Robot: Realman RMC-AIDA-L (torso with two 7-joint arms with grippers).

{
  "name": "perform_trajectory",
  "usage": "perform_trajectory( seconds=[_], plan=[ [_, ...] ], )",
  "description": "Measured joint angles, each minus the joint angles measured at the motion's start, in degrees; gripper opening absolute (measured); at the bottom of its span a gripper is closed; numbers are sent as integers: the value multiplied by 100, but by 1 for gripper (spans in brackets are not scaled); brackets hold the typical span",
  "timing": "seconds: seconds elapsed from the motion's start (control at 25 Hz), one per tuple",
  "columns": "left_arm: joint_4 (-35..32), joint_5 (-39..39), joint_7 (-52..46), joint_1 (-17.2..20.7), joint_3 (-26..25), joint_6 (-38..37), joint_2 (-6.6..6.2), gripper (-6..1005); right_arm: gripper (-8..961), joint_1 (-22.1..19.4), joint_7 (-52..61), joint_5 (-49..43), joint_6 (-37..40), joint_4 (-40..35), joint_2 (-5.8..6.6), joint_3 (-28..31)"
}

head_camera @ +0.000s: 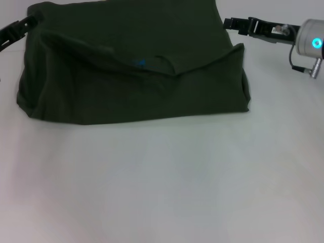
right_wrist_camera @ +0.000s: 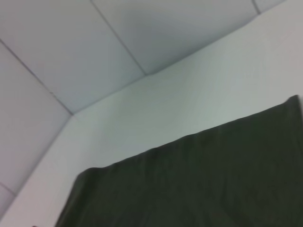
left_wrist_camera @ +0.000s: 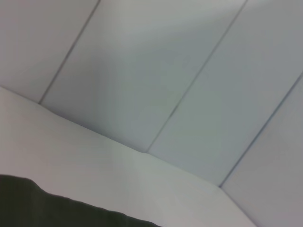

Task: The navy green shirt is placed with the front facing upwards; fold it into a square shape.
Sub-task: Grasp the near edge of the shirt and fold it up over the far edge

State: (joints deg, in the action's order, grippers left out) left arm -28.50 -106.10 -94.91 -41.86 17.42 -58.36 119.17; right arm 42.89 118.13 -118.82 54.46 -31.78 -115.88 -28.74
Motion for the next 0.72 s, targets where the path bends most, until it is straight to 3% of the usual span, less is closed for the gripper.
perform_trajectory(
  seconds=[0.28, 0.48, 0.56, 0.64, 0.72],
  plan=[
    [-308, -8, -255, 435, 7, -934, -10, 821, 639, -384, -368, 703, 1104, -15, 24, 0],
    [-470, -4, -342, 709, -3, -1262, 11, 882, 675, -529, -621, 974, 1655, -137, -144, 0],
    [-533, -17, -389, 797, -1, -1353, 24, 883, 699, -599, -499, 962, 1789, -159, -156, -4],
    [-655, -41, -373, 953, 4, -1534, 65, 884, 880, -638, -415, 962, 1840, -159, -142, -7],
    [-694, -48, -372, 996, 6, -1587, 77, 883, 895, -738, -276, 961, 1953, -161, -104, -20]
  ],
)
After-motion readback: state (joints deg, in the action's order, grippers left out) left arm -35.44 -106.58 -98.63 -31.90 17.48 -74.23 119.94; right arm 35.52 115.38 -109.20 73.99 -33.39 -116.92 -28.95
